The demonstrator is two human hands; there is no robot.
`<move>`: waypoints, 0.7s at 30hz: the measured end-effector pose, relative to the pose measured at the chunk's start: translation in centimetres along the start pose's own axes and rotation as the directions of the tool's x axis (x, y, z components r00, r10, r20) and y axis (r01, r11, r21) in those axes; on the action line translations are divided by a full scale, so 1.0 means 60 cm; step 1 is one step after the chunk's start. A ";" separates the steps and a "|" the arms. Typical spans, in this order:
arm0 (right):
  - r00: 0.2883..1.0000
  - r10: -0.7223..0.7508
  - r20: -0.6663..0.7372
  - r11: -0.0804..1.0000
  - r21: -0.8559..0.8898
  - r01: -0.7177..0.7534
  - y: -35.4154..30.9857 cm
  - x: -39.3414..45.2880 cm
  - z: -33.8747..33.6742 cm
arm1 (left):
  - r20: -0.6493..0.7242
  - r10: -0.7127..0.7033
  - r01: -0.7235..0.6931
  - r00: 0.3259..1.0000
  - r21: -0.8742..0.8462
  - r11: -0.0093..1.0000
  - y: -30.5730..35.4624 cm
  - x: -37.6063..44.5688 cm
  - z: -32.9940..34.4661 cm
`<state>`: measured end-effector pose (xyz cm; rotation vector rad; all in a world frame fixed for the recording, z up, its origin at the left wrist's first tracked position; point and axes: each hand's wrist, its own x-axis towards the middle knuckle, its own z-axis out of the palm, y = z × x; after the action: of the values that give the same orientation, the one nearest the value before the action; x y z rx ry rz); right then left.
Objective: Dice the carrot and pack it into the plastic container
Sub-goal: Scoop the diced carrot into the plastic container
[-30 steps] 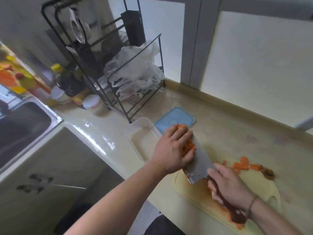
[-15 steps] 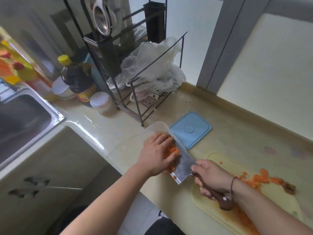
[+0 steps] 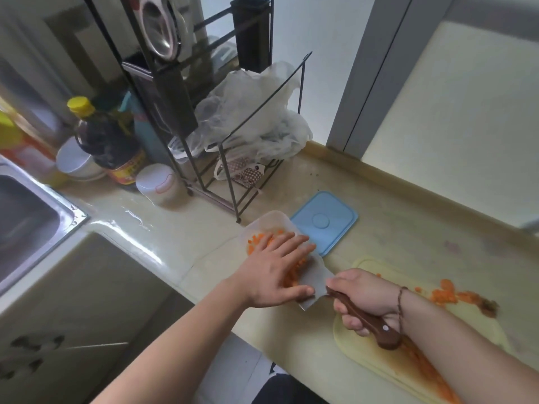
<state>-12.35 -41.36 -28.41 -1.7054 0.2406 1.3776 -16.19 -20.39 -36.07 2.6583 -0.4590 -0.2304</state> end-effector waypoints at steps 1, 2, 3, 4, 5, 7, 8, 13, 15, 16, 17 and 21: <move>1.000 0.003 -0.003 1.000 -0.004 -0.003 -0.001 -0.001 0.001 | 0.014 0.001 -0.002 1.000 0.030 1.000 -0.004 0.003 0.000; 1.000 0.006 -0.004 1.000 -0.008 -0.006 -0.002 -0.002 0.003 | 0.023 0.001 -0.003 1.000 0.063 0.998 -0.007 0.005 0.000; 1.000 0.008 -0.005 1.000 -0.012 -0.008 -0.003 -0.003 0.004 | 0.035 -0.002 -0.001 0.999 0.101 0.995 -0.011 0.008 -0.001; 1.000 0.009 -0.006 1.000 -0.014 -0.009 -0.003 -0.004 0.006 | 0.048 -0.012 0.005 0.999 0.141 0.990 -0.015 0.010 -0.002; 1.000 0.010 -0.008 1.000 -0.016 -0.010 -0.002 -0.006 0.007 | 0.057 -0.027 0.017 0.998 0.177 0.984 -0.019 0.013 -0.004; 1.000 0.013 -0.014 1.000 -0.025 -0.013 -0.001 -0.010 0.009 | 0.057 -0.059 0.045 0.997 0.227 0.973 -0.025 0.018 -0.008; 1.000 0.015 -0.016 0.999 -0.031 -0.016 0.000 -0.013 0.009 | 0.051 -0.072 0.058 0.996 0.242 0.969 -0.026 0.020 -0.010; 1.000 0.013 -0.020 0.999 -0.047 -0.014 0.009 -0.040 0.005 | 0.004 -0.121 0.116 0.993 0.260 0.959 -0.023 0.026 -0.012; 1.000 0.021 -0.010 0.998 -0.064 -0.021 0.016 -0.053 -0.002 | -0.009 -0.120 0.118 0.993 0.266 0.957 -0.024 0.026 -0.007; 1.000 0.029 -0.001 0.997 -0.074 -0.029 0.020 -0.060 -0.005 | -0.014 -0.116 0.115 0.993 0.282 0.953 -0.025 0.026 -0.003; 0.999 0.037 0.010 0.996 -0.078 -0.036 0.023 -0.066 -0.010 | -0.039 -0.105 0.112 0.994 0.296 0.949 -0.025 0.026 0.000; 0.999 0.041 0.028 0.995 -0.095 -0.039 0.027 -0.080 -0.023 | -0.082 -0.127 0.145 0.989 0.267 0.953 -0.020 0.030 0.002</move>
<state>-14.21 -45.07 -25.15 -1.7646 0.1968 1.4630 -14.18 -20.07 -36.85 2.9618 -0.3053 -0.1305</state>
